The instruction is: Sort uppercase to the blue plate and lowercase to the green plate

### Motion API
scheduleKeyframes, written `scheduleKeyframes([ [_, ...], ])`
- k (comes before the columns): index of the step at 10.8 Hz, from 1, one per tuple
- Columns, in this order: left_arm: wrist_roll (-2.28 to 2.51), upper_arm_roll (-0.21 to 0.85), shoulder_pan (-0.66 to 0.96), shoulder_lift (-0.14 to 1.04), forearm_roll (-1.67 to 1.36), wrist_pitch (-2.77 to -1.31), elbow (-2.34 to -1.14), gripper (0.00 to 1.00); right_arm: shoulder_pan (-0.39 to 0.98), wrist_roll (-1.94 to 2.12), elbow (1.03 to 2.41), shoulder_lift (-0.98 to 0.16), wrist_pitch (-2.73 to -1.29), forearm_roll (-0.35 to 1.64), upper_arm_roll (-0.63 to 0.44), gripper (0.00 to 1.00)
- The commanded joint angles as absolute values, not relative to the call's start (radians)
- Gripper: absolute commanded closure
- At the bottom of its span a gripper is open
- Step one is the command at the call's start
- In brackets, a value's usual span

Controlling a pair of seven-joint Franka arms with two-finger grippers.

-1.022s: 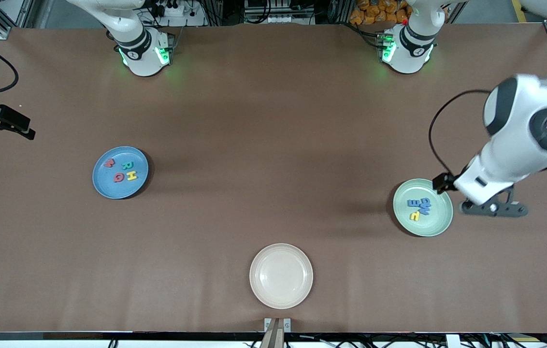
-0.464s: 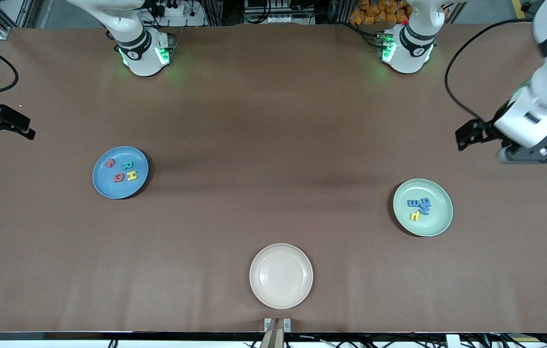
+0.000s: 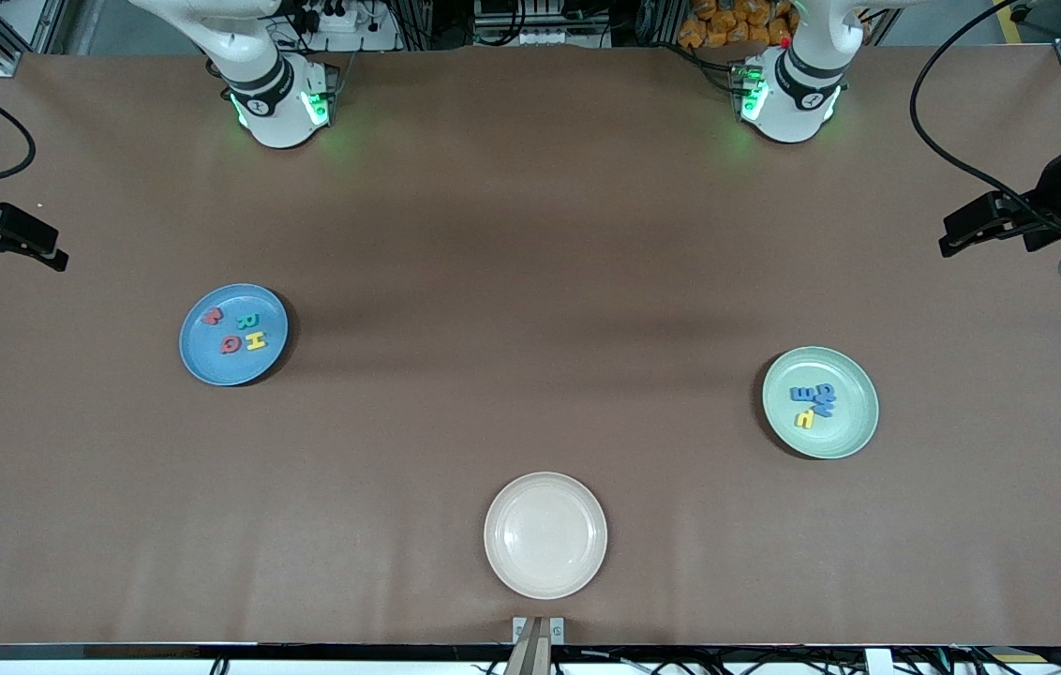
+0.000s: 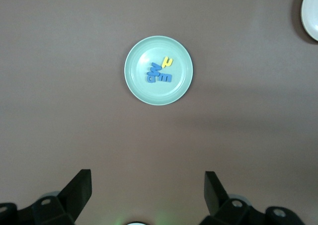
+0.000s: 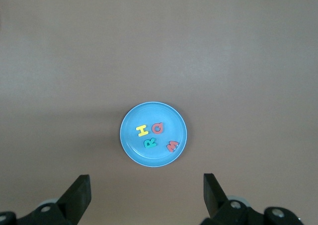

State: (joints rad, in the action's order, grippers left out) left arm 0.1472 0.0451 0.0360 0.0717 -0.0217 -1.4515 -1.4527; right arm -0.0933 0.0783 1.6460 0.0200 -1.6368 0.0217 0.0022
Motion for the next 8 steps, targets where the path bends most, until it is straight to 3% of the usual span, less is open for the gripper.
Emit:
scheduleKeyframes([
  [1,0.132,0.031,0.041,0.067,-0.035,-1.427,-1.442,0.0,-0.112,0.077,1.661,0.038,-1.638,0.026,0.015,0.0],
  [8,0.132,0.069,-0.029,0.058,-0.032,-1.405,-1.442,0.0,-0.114,0.078,1.661,0.037,-1.641,0.028,0.015,0.0],
])
